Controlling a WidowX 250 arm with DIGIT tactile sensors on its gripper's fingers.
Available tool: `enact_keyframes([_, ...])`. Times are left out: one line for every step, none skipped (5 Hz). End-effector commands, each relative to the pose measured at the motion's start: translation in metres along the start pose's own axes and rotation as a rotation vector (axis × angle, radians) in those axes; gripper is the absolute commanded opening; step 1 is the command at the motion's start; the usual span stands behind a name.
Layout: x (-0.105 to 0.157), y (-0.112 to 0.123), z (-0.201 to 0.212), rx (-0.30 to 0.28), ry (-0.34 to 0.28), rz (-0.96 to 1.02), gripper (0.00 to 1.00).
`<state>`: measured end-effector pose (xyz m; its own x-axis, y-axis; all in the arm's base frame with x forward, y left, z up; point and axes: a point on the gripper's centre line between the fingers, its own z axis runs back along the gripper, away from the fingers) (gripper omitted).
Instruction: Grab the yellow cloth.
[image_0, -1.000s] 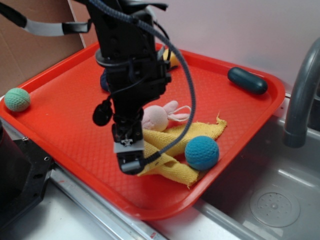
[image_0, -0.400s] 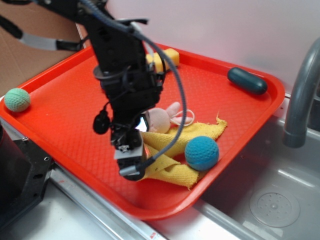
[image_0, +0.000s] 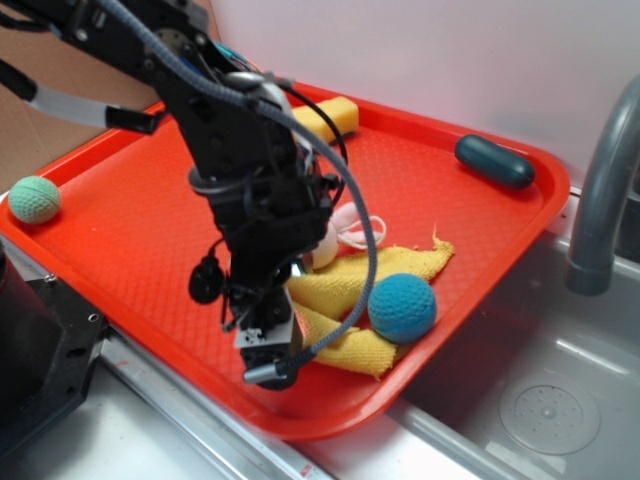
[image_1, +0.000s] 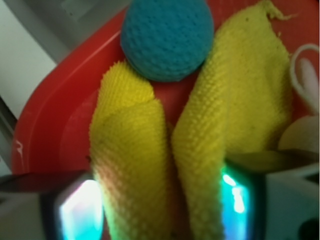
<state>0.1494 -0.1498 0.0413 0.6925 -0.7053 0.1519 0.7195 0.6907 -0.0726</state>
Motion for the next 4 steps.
enact_keyframes([-0.001,-0.002,0.010,0.019,-0.031,0.022,0.00])
enact_keyframes([-0.015,0.017,0.037,0.088,-0.007,0.143,0.00])
enact_keyframes([-0.038,0.047,0.091,0.141,0.047,0.389,0.00])
enact_keyframes([-0.057,0.070,0.145,0.125,0.038,0.594,0.00])
